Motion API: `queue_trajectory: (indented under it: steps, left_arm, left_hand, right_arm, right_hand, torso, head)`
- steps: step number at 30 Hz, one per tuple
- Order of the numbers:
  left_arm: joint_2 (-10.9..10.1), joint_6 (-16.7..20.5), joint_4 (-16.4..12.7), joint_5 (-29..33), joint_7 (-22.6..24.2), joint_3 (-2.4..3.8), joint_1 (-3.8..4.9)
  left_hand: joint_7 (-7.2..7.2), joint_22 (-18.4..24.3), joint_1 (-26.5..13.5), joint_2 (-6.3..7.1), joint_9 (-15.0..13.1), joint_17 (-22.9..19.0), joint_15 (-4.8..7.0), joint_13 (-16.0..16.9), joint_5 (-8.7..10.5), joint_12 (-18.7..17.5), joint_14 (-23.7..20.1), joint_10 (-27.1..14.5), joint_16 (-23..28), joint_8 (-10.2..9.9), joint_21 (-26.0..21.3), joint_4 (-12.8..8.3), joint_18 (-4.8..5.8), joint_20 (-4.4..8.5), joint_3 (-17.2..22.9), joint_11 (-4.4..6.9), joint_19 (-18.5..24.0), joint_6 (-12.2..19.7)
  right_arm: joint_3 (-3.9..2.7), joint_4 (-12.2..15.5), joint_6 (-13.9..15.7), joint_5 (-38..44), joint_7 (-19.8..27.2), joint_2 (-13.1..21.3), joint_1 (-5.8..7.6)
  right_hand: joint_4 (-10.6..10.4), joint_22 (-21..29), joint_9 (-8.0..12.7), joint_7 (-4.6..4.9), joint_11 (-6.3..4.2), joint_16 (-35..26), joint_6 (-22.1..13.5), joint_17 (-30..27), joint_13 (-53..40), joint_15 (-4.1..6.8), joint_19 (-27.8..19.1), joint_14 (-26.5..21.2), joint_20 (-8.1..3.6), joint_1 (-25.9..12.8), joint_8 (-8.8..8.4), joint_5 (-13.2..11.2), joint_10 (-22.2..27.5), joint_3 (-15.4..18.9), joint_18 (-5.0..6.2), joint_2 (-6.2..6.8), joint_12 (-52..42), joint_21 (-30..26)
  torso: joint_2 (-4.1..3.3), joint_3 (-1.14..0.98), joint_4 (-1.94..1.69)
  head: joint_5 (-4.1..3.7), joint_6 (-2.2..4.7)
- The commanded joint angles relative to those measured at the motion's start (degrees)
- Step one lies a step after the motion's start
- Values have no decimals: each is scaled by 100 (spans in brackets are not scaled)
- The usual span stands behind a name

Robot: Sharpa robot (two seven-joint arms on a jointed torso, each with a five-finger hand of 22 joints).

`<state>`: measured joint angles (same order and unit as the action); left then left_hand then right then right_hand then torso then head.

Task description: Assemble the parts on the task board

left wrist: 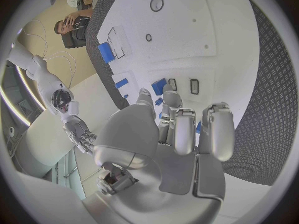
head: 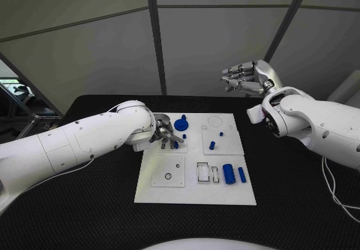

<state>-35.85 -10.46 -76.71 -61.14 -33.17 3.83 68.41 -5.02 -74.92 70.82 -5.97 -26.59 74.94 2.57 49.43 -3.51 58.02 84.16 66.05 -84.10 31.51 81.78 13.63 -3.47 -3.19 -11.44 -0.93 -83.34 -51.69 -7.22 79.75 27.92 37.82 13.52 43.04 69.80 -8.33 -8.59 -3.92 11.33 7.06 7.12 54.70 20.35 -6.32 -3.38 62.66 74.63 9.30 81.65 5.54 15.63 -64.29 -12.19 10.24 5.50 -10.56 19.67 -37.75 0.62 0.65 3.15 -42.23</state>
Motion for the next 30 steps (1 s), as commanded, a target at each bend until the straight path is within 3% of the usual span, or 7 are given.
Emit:
queue_trajectory:
  steps: [1, 16, 24, 30]
  left_arm:
    - [13, -62, 17, -36, -46, 2, 11]
    - [64, -120, 59, -35, -14, 2, 13]
    - [71, -162, 59, -35, 10, 3, 14]
    - [68, -214, 58, -34, 39, 3, 15]
  left_hand:
    - [16, -27, 57, 11, -11, 942, 39, 1, -11, 19, 400, 11, 12, 29, 29, -47, 56, -1, -2, 23, -26, 44]
    - [34, -65, 339, -83, -136, 943, 55, 11, -13, 18, 400, 26, 16, 106, 38, -270, 61, 13, 242, 42, -42, 104]
    - [77, -102, 711, -169, -195, 945, 91, -13, -20, -34, 401, 11, 19, 113, 47, -554, 66, 43, 597, 84, -55, 147]
    - [102, -122, 1049, -179, -196, 947, 124, -74, -30, -146, 401, -29, 21, 55, 49, -830, 68, 81, 1086, 117, -57, 171]
  right_arm:
    - [-6, -11, -35, 13, -36, -8, 12]
    - [-6, -33, -69, 22, -77, -37, 12]
    - [-6, -46, -86, 23, -84, -48, 12]
    - [-6, -56, -98, 23, -87, -55, 12]
  right_hand:
    - [29, 10, -6, 24, 24, -41, 36, -7, 9, -7, 45, 21, 11, -25, -16, 23, -29, -8, 26, -1, 21, -41]
    - [36, 13, -7, 22, 22, -44, 41, -9, 13, -4, 53, 28, 9, -20, -15, 23, -35, -11, 27, -1, 21, -44]
    - [45, 18, -8, 20, 18, -50, 48, -12, 19, -1, 65, 39, 7, -13, -15, 26, -46, -15, 28, -3, 22, -50]
    - [45, 18, -8, 20, 18, -50, 48, -12, 19, -1, 65, 39, 7, -13, -15, 26, -46, -15, 28, -3, 22, -50]
  torso:
    - [3, 2, -3]
    - [0, 4, 1]
    - [0, 4, -5]
    - [-1, 3, -4]
  head:
    - [-2, -12]
    - [-17, -46]
    - [-27, -56]
    - [-24, -63]
